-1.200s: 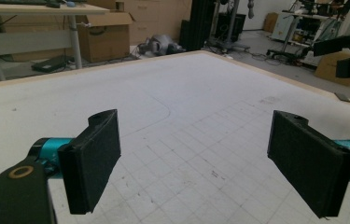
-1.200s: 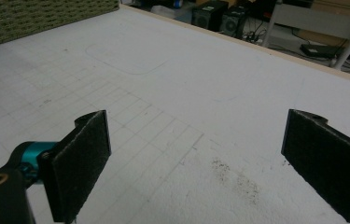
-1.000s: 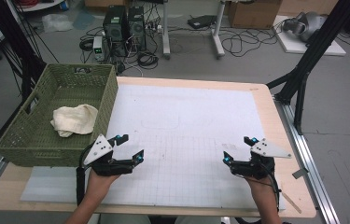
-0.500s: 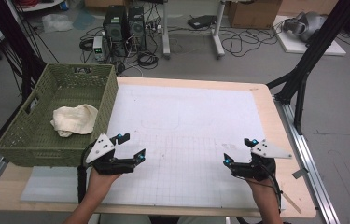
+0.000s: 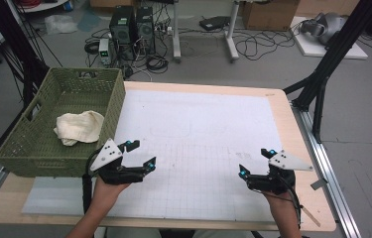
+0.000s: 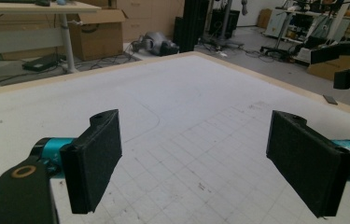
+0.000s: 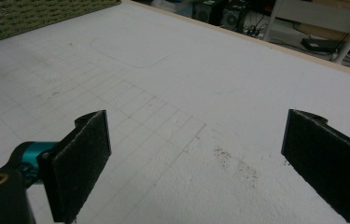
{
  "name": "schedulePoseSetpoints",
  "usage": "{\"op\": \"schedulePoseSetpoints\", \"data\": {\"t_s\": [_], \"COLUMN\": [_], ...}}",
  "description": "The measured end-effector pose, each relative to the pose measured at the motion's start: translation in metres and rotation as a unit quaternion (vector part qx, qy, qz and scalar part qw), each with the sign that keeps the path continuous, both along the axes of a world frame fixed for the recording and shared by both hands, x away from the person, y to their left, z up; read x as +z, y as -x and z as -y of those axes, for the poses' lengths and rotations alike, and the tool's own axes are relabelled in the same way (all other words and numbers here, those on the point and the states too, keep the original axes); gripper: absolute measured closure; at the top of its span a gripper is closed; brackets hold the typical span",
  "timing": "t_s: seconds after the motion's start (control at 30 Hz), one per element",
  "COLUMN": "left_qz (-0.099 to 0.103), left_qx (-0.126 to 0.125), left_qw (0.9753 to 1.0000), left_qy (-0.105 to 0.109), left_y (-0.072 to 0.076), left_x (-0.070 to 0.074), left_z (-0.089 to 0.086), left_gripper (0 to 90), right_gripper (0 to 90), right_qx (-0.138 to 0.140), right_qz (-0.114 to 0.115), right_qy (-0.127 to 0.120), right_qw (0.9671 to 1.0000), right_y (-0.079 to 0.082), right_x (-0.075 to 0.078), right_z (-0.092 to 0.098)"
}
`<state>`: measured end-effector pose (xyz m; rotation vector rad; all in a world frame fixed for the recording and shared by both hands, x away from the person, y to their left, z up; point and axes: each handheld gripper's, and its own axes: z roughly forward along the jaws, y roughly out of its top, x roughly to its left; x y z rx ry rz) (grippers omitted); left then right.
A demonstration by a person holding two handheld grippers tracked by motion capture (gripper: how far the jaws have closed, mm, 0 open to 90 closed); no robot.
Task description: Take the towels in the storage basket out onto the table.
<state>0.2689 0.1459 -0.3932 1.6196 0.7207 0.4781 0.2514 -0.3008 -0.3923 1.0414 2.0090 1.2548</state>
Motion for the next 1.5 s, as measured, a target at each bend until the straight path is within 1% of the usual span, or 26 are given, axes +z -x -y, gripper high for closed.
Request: {"op": "schedulePoseSetpoints", "data": {"t_s": [0.1,0.13,0.17,0.27,0.33,0.43,0.5,0.57,0.67,0.8,0.87,0.93,1.0,1.03,1.1,1.2,1.27,1.3,1.37,1.4,1.47,1.5], "left_qz": [0.005,0.008,0.011,0.016,0.019,0.022,0.024,0.027,0.03,0.03,0.028,0.023,0.024,0.022,0.018,0.004,-0.002,-0.006,-0.008,-0.011,-0.018,-0.022], "left_qx": [0.0,0.0,-0.001,-0.004,-0.006,-0.01,-0.01,-0.006,-0.001,0.013,0.018,0.02,0.026,0.028,0.034,0.042,0.051,0.054,0.062,0.067,0.08,0.088], "left_qw": [1.0,0.9999,0.9999,0.9997,0.9997,0.9996,0.9996,0.9995,0.9995,0.9994,0.9993,0.9993,0.9991,0.999,0.9989,0.9986,0.9977,0.9974,0.9973,0.997,0.996,0.9953], "left_qy": [0.007,0.007,0.006,0.017,0.016,0.012,0.013,0.016,0.012,0.014,0.016,0.022,0.023,0.027,0.028,0.032,0.046,0.047,0.037,0.037,0.036,0.034], "left_y": [0.0,-0.001,-0.001,-0.001,0.0,0.001,0.0,-0.001,-0.004,-0.01,-0.014,-0.019,-0.025,-0.028,-0.034,-0.045,-0.051,-0.053,-0.058,-0.06,-0.065,-0.068], "left_x": [0.008,0.012,0.016,0.028,0.035,0.044,0.05,0.055,0.064,0.073,0.077,0.081,0.085,0.087,0.09,0.093,0.092,0.092,0.091,0.09,0.087,0.085], "left_z": [-0.003,-0.003,-0.004,-0.007,-0.009,-0.012,-0.016,-0.02,-0.029,-0.044,-0.05,-0.057,-0.064,-0.067,-0.076,-0.092,-0.101,-0.105,-0.112,-0.116,-0.124,-0.127], "left_gripper": [18.4,18.4,18.4,18.4,18.2,18.2,18.2,18.2,18.2,18.2,18.2,18.1,18.0,18.0,18.0,18.1,18.1,18.1,18.1,18.1,18.1,18.1], "right_gripper": [7.3,7.3,7.3,7.3,7.3,7.3,7.3,7.3,7.3,7.3,7.3,7.3,7.3,7.3,7.3,7.3,7.3,7.3,7.3,7.3,7.3,7.3], "right_qx": [-0.002,-0.002,-0.001,0.002,0.003,0.005,0.006,0.006,0.004,0.0,0.001,0.002,0.003,0.003,0.005,0.003,0.003,0.003,0.002,0.002,0.002,0.003], "right_qz": [0.001,0.004,0.001,0.001,-0.002,0.001,-0.004,-0.006,-0.006,-0.005,-0.007,-0.006,-0.004,-0.005,-0.004,-0.007,-0.007,-0.007,-0.007,-0.006,-0.011,-0.009], "right_qy": [-0.005,-0.004,-0.006,-0.004,-0.006,-0.005,-0.009,-0.008,-0.006,-0.007,-0.007,-0.008,-0.004,-0.004,-0.002,-0.002,0.0,0.0,0.0,0.002,0.003,0.006], "right_qw": [1.0,1.0,1.0,1.0,1.0,1.0,0.9999,0.9999,1.0,1.0,1.0,0.9999,1.0,1.0,1.0,1.0,1.0,1.0,1.0,1.0,0.9999,0.9999], "right_y": [0.001,0.001,0.001,0.001,0.001,0.001,0.001,0.001,0.001,0.001,0.001,0.001,0.001,0.001,0.0,0.0,0.0,0.0,-0.001,-0.001,-0.001,-0.001], "right_x": [0.001,0.001,0.001,0.0,0.0,0.001,0.001,0.0,0.0,-0.001,0.0,0.0,-0.001,-0.001,-0.001,-0.002,-0.002,-0.002,-0.003,-0.003,-0.004,-0.004], "right_z": [0.002,0.003,0.002,0.002,0.002,0.002,0.001,0.001,0.001,0.002,0.002,0.002,0.001,0.001,0.001,0.001,0.001,0.001,0.001,0.001,0.0,0.0]}}
